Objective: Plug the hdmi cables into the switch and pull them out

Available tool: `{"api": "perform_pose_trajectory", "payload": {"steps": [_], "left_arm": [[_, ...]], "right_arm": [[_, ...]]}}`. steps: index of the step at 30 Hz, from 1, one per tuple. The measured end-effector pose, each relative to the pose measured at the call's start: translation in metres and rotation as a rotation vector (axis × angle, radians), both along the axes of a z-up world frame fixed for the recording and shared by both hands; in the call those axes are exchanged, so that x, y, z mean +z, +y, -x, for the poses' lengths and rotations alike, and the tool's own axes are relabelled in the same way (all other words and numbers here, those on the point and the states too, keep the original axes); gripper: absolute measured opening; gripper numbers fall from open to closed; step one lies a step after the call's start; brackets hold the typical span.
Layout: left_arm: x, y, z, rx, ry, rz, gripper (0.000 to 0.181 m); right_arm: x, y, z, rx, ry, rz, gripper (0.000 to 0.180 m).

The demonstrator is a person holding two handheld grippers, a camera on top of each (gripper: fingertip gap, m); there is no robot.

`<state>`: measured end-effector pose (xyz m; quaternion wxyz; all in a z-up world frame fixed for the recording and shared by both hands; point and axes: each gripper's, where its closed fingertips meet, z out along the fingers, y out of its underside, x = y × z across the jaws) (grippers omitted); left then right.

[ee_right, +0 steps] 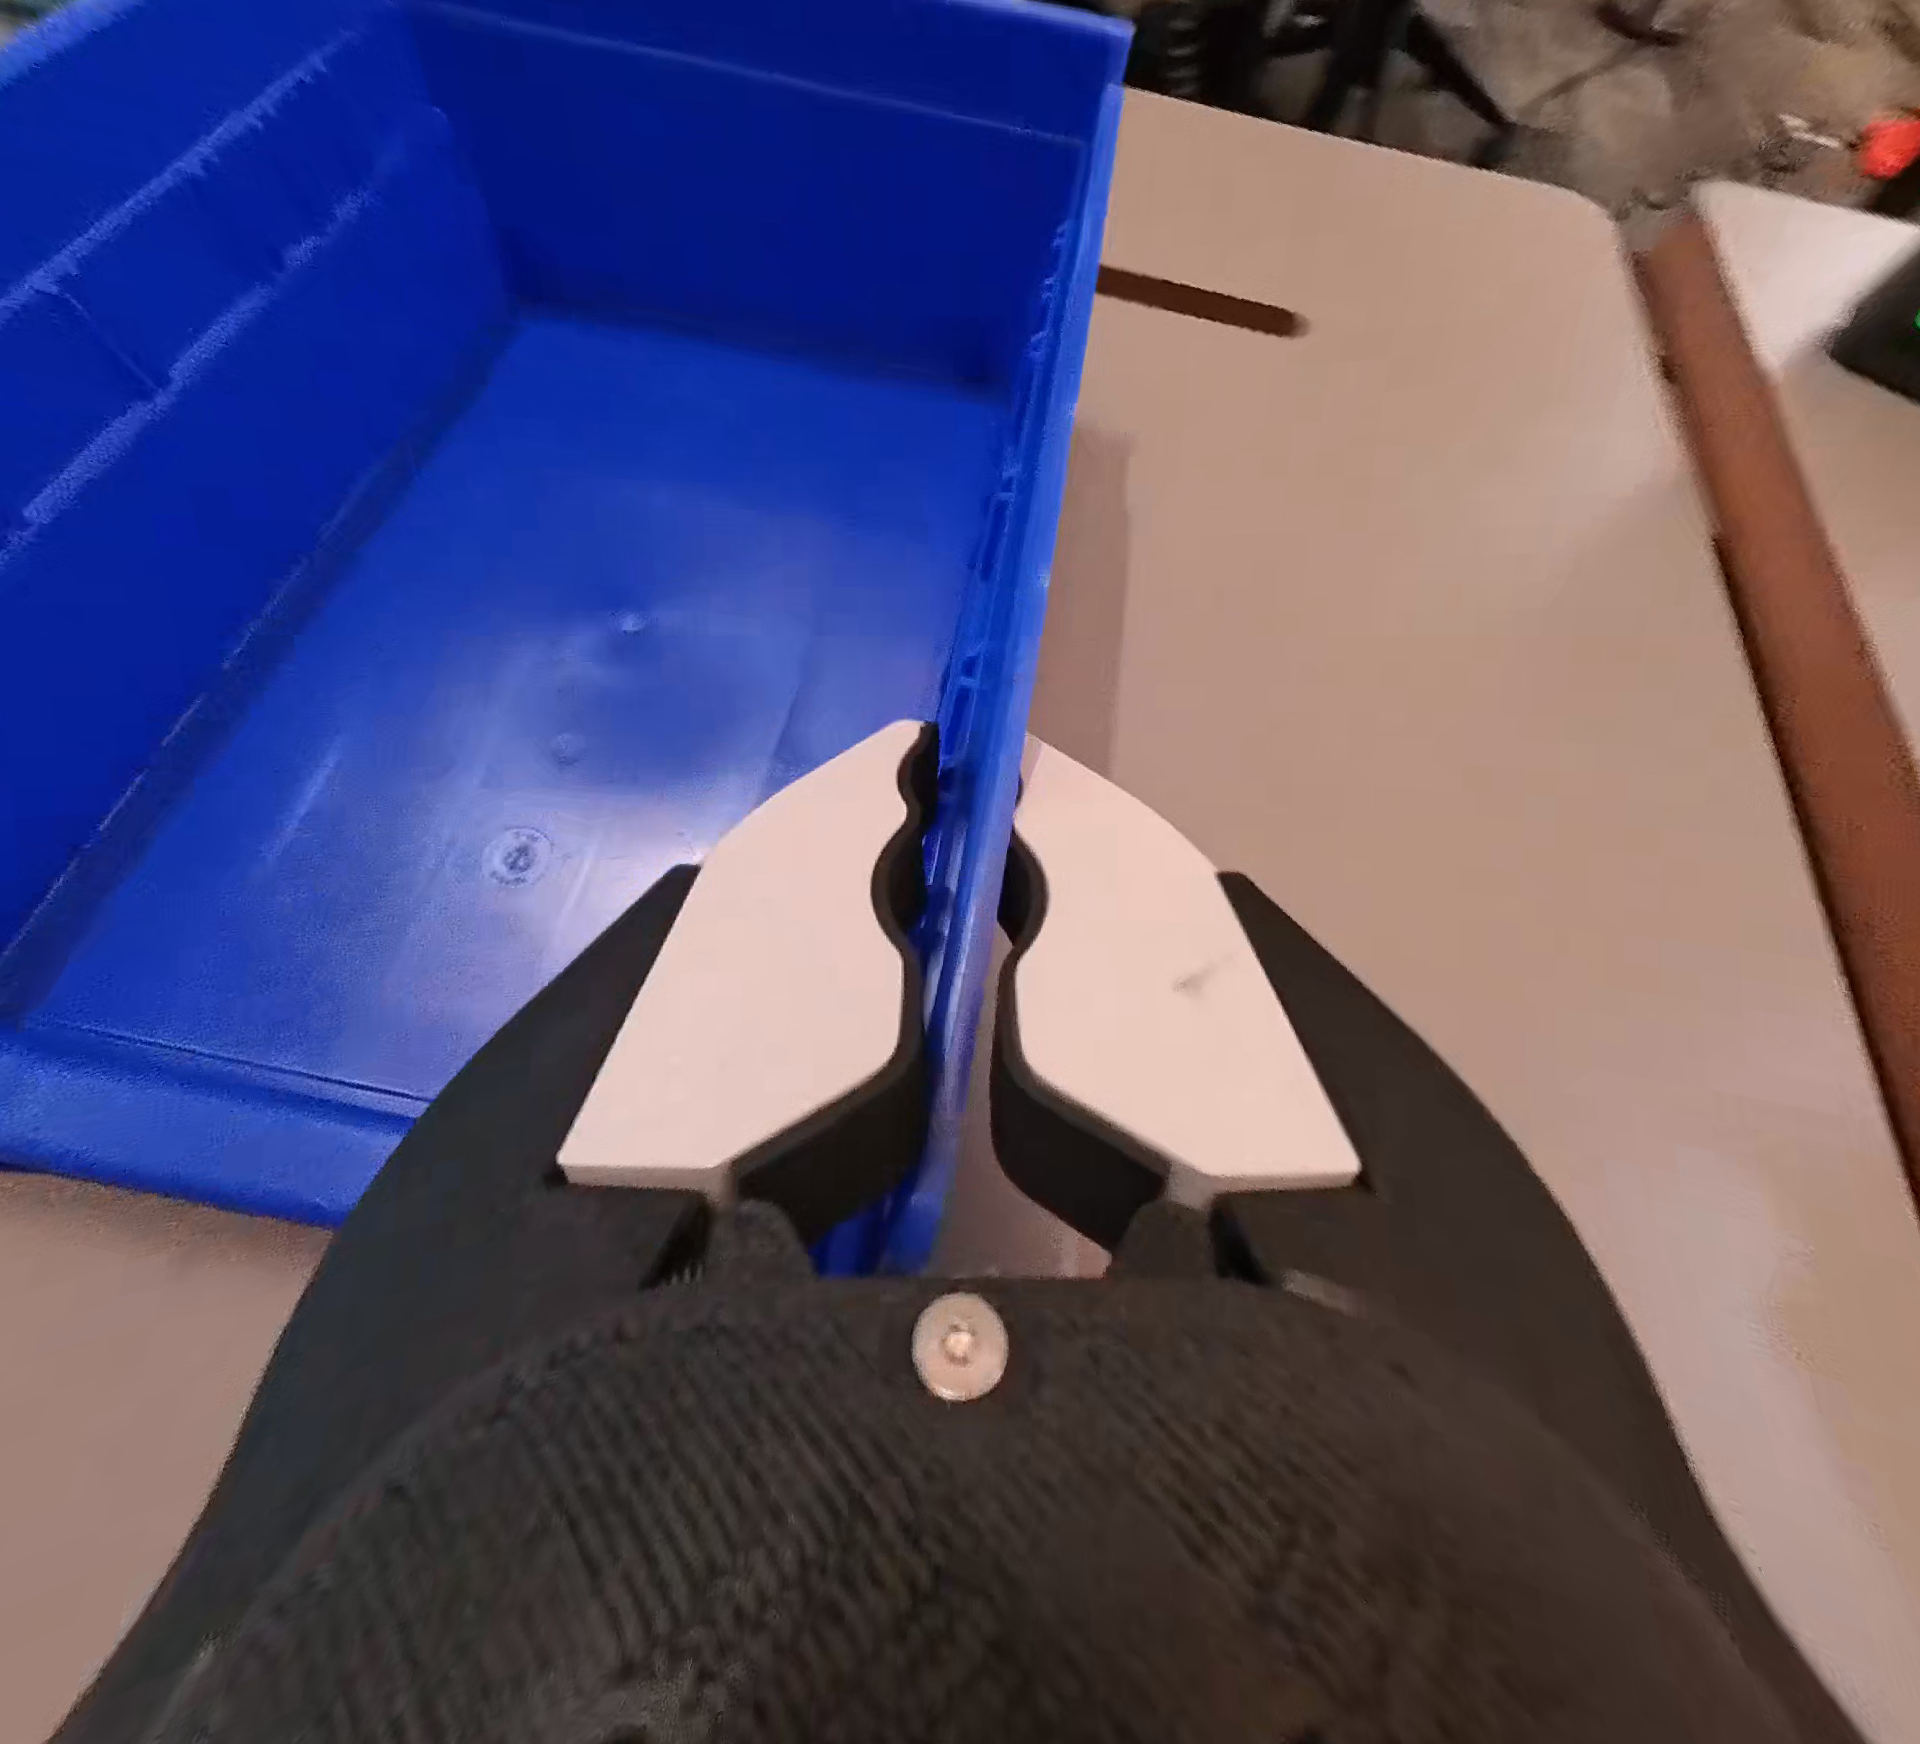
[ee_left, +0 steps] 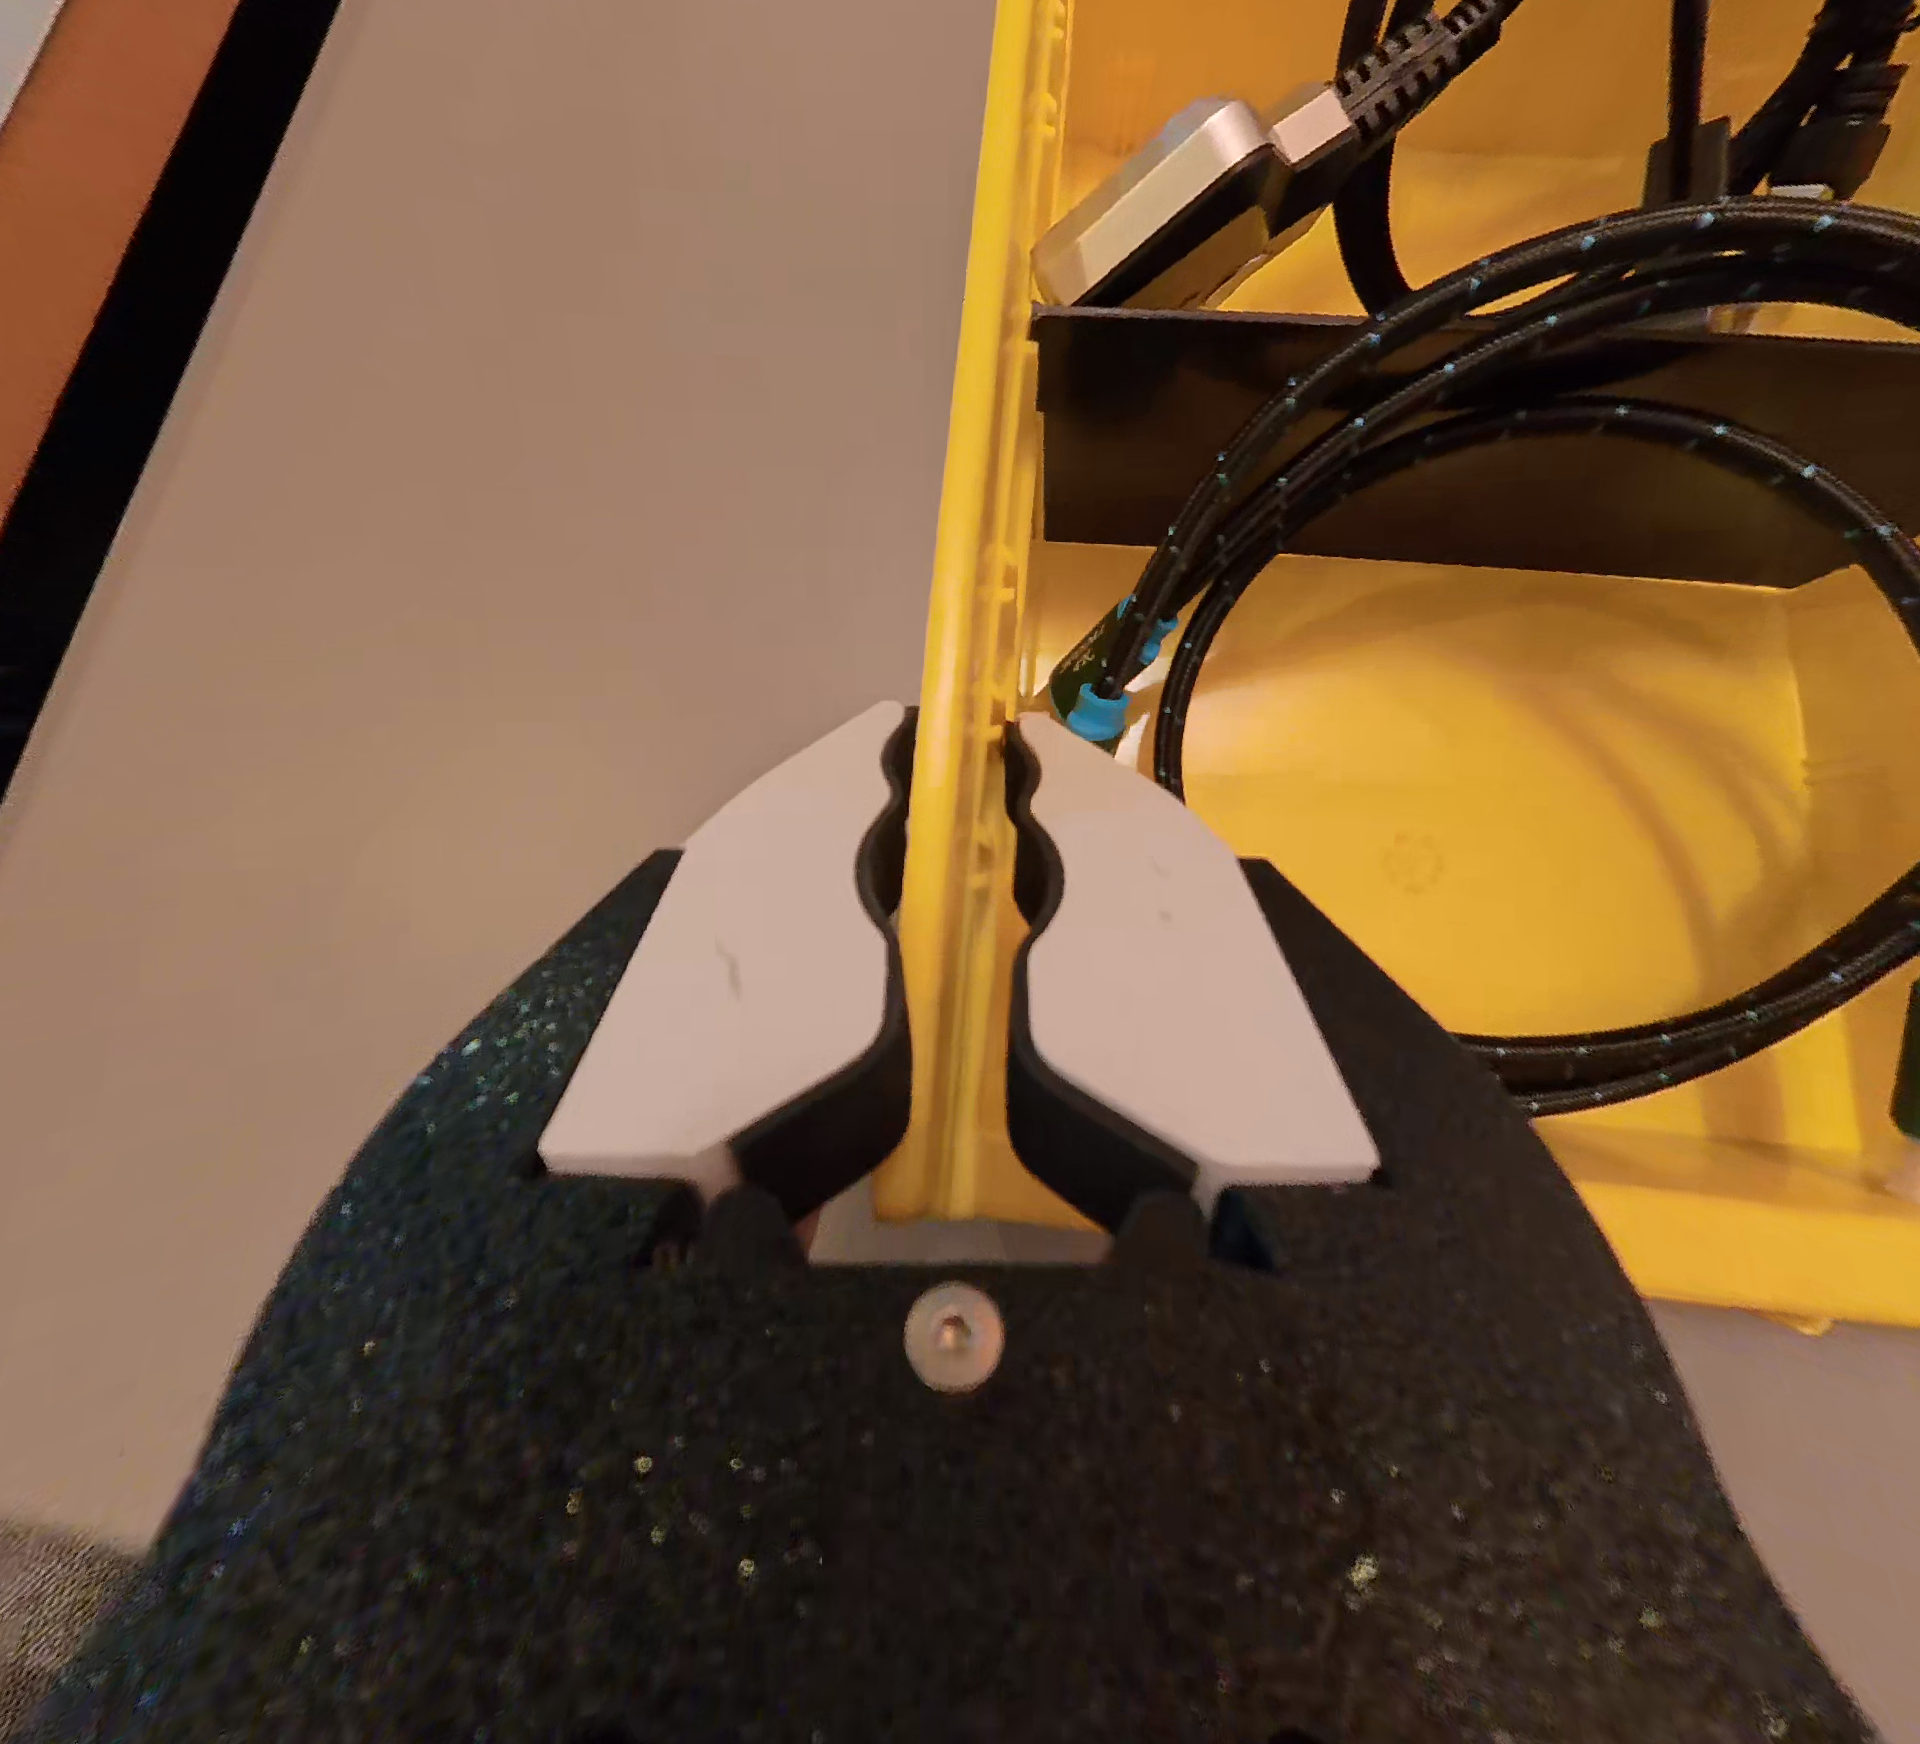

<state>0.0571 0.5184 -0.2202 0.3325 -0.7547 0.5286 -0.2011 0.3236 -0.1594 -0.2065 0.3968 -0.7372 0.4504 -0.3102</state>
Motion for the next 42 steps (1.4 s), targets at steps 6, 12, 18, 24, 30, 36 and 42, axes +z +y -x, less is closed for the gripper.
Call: {"api": "perform_pose_trajectory", "payload": {"steps": [6,12,18,24,30,36,42], "left_arm": [[0.000,-0.005,-0.068,-0.017,-0.011,-0.027,0.013],[0.000,-0.007,-0.112,-0.031,-0.005,-0.039,0.010],[0.000,-0.006,-0.121,-0.065,0.033,-0.108,0.014],[0.001,-0.005,-0.113,-0.160,0.186,-0.211,0.024],[0.041,-0.020,-0.125,-0.243,0.176,-0.236,0.037],[0.068,-0.046,-0.148,-0.353,0.181,-0.254,0.036],[0.067,-0.068,-0.191,-0.431,0.152,-0.078,0.033]], "right_arm": [[0.001,-0.046,-0.004,-0.121,-0.028,0.014,0.008],[0.002,-0.047,-0.005,-0.117,-0.045,0.043,0.010],[0.003,-0.043,-0.003,-0.081,-0.062,0.017,0.018],[0.036,-0.041,0.003,-0.069,-0.161,-0.026,0.037],[0.074,-0.033,0.014,-0.045,-0.275,-0.036,0.044],[0.086,-0.011,0.021,0.033,-0.310,-0.044,0.044],[0.082,0.001,0.022,0.079,-0.289,-0.062,0.044]]}}
